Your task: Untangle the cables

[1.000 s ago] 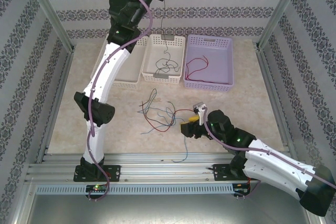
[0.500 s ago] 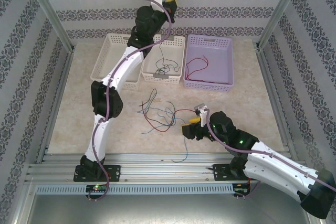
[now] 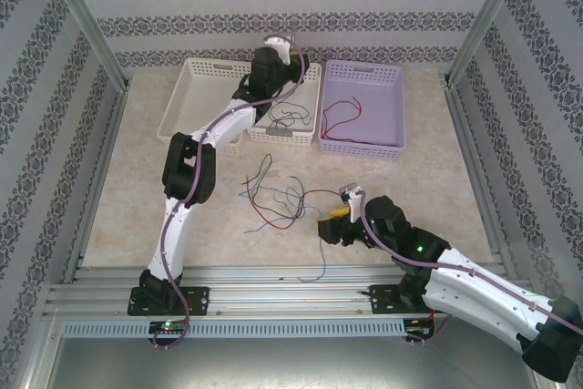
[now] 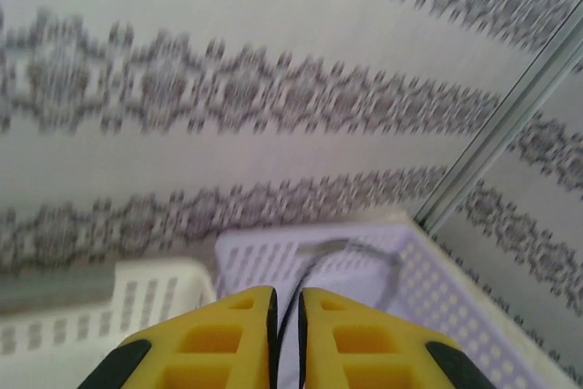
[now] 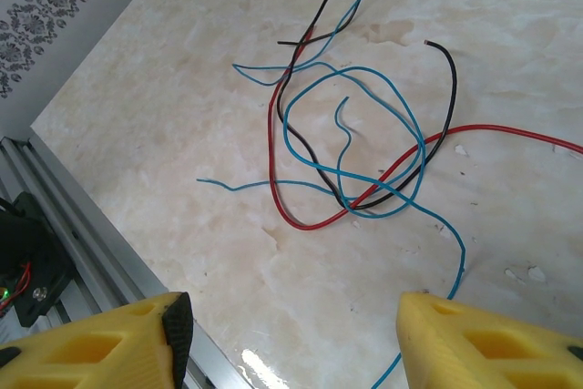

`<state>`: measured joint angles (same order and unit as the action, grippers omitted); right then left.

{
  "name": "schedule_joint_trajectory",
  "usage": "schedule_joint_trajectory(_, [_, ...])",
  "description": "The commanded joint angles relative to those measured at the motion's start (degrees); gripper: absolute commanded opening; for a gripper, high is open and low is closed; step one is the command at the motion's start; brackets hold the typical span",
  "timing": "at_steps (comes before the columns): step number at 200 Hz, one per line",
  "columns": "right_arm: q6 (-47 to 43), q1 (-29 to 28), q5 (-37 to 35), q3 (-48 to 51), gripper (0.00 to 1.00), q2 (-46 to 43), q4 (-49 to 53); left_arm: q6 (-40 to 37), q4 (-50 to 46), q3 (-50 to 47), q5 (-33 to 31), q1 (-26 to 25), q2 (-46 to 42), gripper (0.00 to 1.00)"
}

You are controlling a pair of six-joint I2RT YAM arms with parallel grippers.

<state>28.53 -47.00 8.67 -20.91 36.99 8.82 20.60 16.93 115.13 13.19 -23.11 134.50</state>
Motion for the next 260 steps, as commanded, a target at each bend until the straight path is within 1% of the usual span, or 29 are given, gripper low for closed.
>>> schedule_joint_trajectory(1, [1.1,0.2,0.1,0.4,0.61,-0.8,0.7,3.9,8.9,-7.7,-1.0,0.7,-6.1,0.15])
schedule_joint_trajectory(23, [1.7,0.1,0.0,0.6,0.61,-1.3,0.8,5.8,14.1,-16.5,-2.2,0.7,-8.9,0.15])
schedule_joint_trajectory(51, [2.6,0.2,0.4,0.5,0.61,-1.7,1.2,7.1,15.8,-22.1,-2.5,1.2,-10.7,0.16])
schedule_joint_trajectory(67, [3.0,0.2,0.4,0.3,0.61,-1.7,1.7,7.8,15.7,-23.5,-2.2,1.5,-11.5,0.21])
schedule_joint_trajectory(76, [3.3,0.2,-0.2,0.1,0.61,-1.8,2.3,7.8,14.9,-23.9,-1.8,1.7,-12.0,0.27])
schedule_joint_trajectory(94, [4.6,0.1,-3.9,-0.4,0.62,-1.5,4.9,7.0,12.9,-23.5,-1.2,1.7,-13.8,0.46])
schedule_joint_trajectory(105, [4.8,0.2,-6.1,-0.8,0.64,-0.8,6.5,6.1,11.3,-23.2,-1.1,1.8,-15.4,0.56])
schedule_joint_trajectory(127, [3.7,0.3,-6.8,-1.9,0.65,2.4,6.3,3.6,6.8,-22.5,-0.3,1.8,-19.8,0.75])
schedule_joint_trajectory(150, [1.2,0.7,-6.8,-3.8,0.68,7.3,4.0,1.9,2.0,-23.2,0.2,1.8,-25.9,0.91])
schedule_joint_trajectory(169, [-1.8,2.0,-5.7,-6.1,0.7,13.0,1.7,1.0,-3.2,-24.5,-0.8,1.8,-31.4,0.99])
schedule_joint_trajectory(188, [-3.8,3.4,-3.1,-8.8,0.7,19.8,-0.5,0.3,-7.5,-27.6,-1.4,1.8,-37.6,1.0])
schedule_joint_trajectory(207, [-6.3,3.4,-0.7,-12.6,0.7,26.5,-0.9,-0.2,-13.9,-31.0,-3.5,1.8,-44.0,1.0])
schedule_joint_trajectory(242, [-9.3,2.5,2.5,-16.1,0.71,34.7,-3.6,-3.0,-26.8,-38.4,-10.0,1.8,-55.9,1.0])
schedule_joint_trajectory(260, [-10.6,1.8,3.2,-17.2,0.71,37.2,-3.4,-5.2,-30.7,-43.3,-14.3,1.8,-62.0,1.0])
